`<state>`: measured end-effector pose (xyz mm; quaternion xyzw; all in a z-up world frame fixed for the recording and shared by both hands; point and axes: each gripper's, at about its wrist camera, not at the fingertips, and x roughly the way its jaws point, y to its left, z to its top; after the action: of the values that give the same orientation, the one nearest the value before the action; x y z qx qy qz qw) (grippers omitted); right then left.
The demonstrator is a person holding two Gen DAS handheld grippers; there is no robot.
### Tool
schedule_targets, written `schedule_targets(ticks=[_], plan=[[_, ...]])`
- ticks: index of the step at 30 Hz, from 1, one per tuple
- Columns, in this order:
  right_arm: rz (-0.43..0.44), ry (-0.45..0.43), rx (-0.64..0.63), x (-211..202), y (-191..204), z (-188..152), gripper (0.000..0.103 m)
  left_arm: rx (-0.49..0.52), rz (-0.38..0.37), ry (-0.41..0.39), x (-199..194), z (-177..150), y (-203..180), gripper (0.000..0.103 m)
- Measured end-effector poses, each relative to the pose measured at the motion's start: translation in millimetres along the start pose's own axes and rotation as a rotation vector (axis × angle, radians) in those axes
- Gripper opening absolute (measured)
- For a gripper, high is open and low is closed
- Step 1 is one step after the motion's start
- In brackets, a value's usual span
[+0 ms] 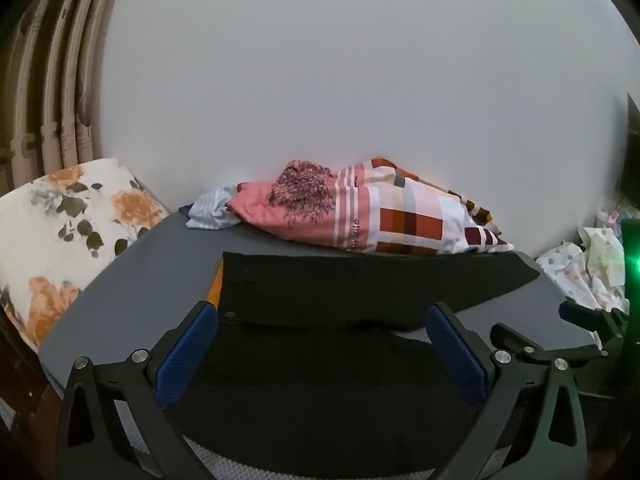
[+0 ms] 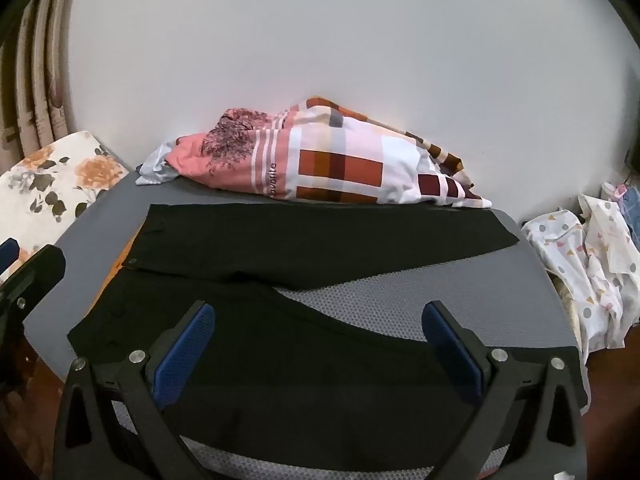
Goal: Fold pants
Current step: 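Lower both grippers toward the waistband of the black pants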
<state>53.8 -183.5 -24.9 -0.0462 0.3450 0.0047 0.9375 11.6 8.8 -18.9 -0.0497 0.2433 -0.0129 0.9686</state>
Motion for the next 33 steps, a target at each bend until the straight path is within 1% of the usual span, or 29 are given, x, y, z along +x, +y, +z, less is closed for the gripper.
schedule_targets(ticks=[2, 4, 6, 8, 14, 18, 21, 25, 27, 30, 33], plan=[[-0.009, 0.007, 0.001, 1.4, -2.1, 0.9, 0.103, 0.013, -0.009, 0.002, 4.4, -0.9, -0.7, 0.103], [-0.008, 0.009, 0.01, 1.6, -5.1, 0.0, 0.103, 0.033, 0.003, -0.003, 7.0, -1.8, -0.5, 0.103], [-0.006, 0.017, 0.019, 4.7, -6.3, 0.7, 0.103, 0.051, -0.017, 0.007, 11.9, -3.2, -0.5, 0.103], [0.007, 0.032, 0.029, 9.1, -7.3, -0.7, 0.103, 0.059, -0.007, 0.009, 14.7, -3.3, -1.7, 0.103], [0.028, 0.044, 0.015, 15.2, 0.9, -1.5, 0.103, 0.022, 0.026, -0.008, 18.8, -5.8, 13.4, 0.103], [0.062, 0.053, 0.008, 19.5, 7.1, -2.4, 0.103, 0.037, 0.063, 0.05, 33.1, -7.7, 19.4, 0.103], [0.084, 0.059, 0.004, 22.8, 11.8, -3.6, 0.102, 0.052, 0.076, 0.093, 44.1, -10.7, 22.3, 0.103], [0.104, 0.065, -0.01, 27.9, 17.1, -3.4, 0.102, 0.072, 0.091, 0.13, 57.4, -13.0, 23.9, 0.103], [0.114, 0.062, -0.017, 29.3, 19.6, -2.1, 0.102, 0.08, 0.101, 0.166, 67.3, -13.7, 24.8, 0.103], [0.125, 0.063, -0.019, 33.2, 21.9, -0.3, 0.102, 0.081, 0.131, 0.209, 83.0, -15.1, 28.0, 0.103], [0.133, 0.072, -0.02, 40.2, 23.4, -0.2, 0.102, 0.065, 0.157, 0.226, 94.4, -17.1, 34.1, 0.103]])
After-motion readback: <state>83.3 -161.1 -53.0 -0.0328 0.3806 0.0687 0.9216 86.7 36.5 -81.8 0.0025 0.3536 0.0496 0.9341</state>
